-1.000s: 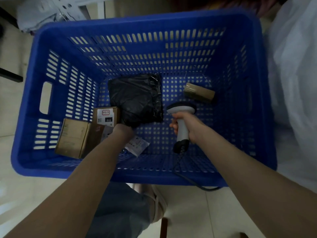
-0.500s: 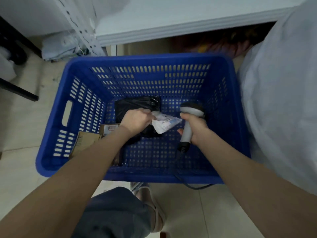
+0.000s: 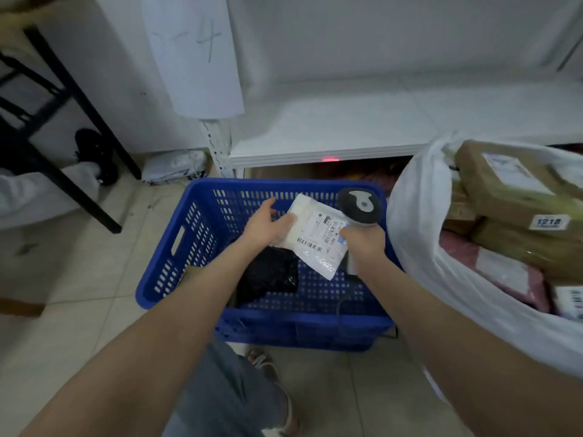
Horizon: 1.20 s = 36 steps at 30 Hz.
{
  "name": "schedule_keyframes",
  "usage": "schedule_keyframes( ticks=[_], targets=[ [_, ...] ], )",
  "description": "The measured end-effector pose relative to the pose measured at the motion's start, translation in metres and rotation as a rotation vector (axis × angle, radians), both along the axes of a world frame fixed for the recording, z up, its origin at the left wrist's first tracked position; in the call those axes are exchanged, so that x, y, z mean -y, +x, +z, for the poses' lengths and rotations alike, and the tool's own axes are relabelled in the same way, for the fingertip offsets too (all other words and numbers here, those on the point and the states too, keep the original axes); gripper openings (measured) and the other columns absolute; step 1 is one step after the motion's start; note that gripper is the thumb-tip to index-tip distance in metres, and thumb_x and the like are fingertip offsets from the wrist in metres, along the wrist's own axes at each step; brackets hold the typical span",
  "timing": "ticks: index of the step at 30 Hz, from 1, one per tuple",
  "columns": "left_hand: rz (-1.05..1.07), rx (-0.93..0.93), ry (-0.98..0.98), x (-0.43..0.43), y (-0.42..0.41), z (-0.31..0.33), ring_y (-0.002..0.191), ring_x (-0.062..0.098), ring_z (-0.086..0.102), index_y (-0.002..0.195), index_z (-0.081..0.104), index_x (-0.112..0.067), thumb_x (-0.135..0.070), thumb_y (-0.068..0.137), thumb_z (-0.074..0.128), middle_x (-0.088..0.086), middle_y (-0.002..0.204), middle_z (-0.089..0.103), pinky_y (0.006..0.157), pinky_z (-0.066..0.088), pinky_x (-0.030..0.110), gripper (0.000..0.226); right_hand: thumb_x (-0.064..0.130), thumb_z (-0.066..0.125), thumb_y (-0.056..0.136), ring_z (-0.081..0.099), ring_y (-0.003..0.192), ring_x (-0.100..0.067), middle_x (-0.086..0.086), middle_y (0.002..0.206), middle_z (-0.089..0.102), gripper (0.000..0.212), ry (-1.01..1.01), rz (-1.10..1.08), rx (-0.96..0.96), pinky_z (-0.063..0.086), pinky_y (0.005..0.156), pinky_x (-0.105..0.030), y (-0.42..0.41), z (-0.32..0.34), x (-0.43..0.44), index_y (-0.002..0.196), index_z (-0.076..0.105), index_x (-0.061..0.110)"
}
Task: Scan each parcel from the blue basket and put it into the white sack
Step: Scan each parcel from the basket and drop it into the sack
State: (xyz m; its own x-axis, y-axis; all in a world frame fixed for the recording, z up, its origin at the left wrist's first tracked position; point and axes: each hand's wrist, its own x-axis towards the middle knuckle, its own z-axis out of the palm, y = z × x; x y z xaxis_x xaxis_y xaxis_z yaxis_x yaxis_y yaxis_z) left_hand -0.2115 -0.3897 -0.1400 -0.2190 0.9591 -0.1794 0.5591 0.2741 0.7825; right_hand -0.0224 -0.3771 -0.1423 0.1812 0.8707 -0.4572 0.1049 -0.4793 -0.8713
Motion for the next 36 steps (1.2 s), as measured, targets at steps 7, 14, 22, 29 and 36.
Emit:
schedule_keyframes(
  ticks=[7,14,22,29,36],
  targets=[
    [-0.373,-0.13,-0.085,0.028,0.023,0.055,0.102,0.008,0.059,0.125,0.062,-0.02,-0.026,0.084,0.071,-0.003,0.114,0.066,0.092,0.043,0.025,0.042,-0.01,0.061,0.078,0.065,0.094,-0.038,-0.028,0.098,0.067,0.029,0.138,0.26,0.067,0.052,0.076,-0.042,0.026,0.05,0.046,0.106,0.062,-0.016],
    [0.281,0.282,0.005,0.053,0.036,0.033,0.082,0.021,0.064,0.073,0.064,-0.016,-0.011,0.085,0.07,0.005,0.086,0.068,0.083,0.054,0.035,0.014,-0.001,0.065,0.08,0.06,0.074,-0.022,-0.008,0.076,0.065,0.005,0.18,0.159,0.038,0.053,0.069,-0.039,0.057,0.057,0.086,0.083,0.065,0.003],
    [0.451,0.487,0.021,0.074,0.087,0.005,0.083,0.023,0.064,0.079,0.062,-0.013,-0.008,0.086,0.067,0.009,0.088,0.068,0.083,0.056,0.039,0.01,0.001,0.065,0.081,0.062,0.05,-0.016,-0.014,0.064,0.07,0.008,0.09,0.122,-0.09,0.05,0.048,-0.022,0.077,0.058,0.141,0.074,0.068,0.001],
    [0.469,0.468,0.025,0.077,0.11,0.003,0.086,0.02,0.065,0.088,0.064,-0.014,-0.012,0.087,0.067,0.007,0.095,0.068,0.082,0.057,0.041,0.004,0.005,0.064,0.081,0.064,0.051,-0.015,-0.008,0.061,0.071,0.012,0.046,0.108,-0.069,0.052,0.057,-0.027,0.086,0.062,0.164,0.07,0.069,0.004],
    [0.49,0.488,0.05,0.077,0.12,0.011,0.091,0.022,0.063,0.083,0.061,-0.018,-0.01,0.086,0.068,0.008,0.097,0.066,0.087,0.055,0.042,0.011,0.003,0.061,0.083,0.06,0.049,-0.015,-0.01,0.062,0.068,0.018,0.029,0.084,-0.091,0.052,0.056,-0.025,0.095,0.072,0.171,0.066,0.067,0.004]
  ],
)
